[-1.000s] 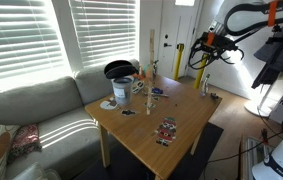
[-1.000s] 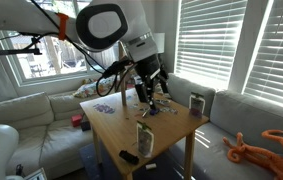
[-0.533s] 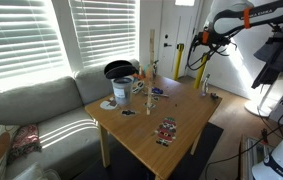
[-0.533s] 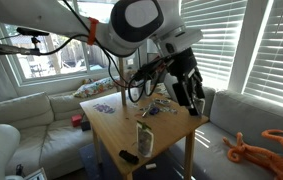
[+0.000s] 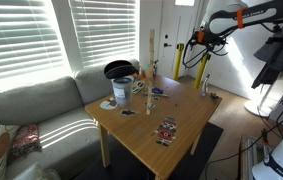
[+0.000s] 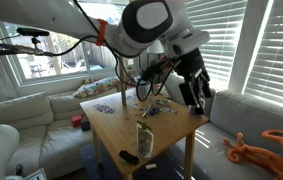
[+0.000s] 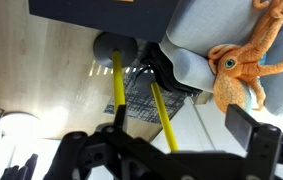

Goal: Move the squishy drink from the corner table and put it just behind the other

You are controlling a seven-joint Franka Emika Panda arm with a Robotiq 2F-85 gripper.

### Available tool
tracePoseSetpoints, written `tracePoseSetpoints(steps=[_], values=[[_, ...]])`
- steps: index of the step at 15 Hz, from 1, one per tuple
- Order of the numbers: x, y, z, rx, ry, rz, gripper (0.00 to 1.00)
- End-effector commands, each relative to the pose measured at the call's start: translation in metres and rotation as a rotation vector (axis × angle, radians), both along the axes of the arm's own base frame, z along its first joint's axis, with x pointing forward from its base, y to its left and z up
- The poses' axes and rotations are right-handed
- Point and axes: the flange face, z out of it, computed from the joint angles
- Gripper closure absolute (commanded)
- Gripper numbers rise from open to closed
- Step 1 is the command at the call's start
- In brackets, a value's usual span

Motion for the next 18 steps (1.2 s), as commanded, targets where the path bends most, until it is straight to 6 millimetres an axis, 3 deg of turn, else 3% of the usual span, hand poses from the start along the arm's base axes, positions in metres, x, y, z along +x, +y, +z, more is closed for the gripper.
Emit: tracePoseSetpoints(steps=[1, 5, 10, 11, 13, 16, 18], values=[[0.047, -0.005, 0.015, -0.039, -0.177, -0.063, 0.0], [0.101, -0.012, 0.033, -0.036, -0.273, -0.072, 0.0], [0.158, -0.002, 0.02, 0.116, -0.199, -0.095, 0.0], [0.134, -0.001, 0.019, 0.068, -0.208, -0.067, 0.0], [0.143, 0.001, 0.012, 0.072, -0.197, -0.065, 0.0], [0.139, -0.003, 0.015, 0.067, -0.199, -0.072, 0.0], [0.153, 0.003, 0.007, 0.146, -0.205, -0.076, 0.0]])
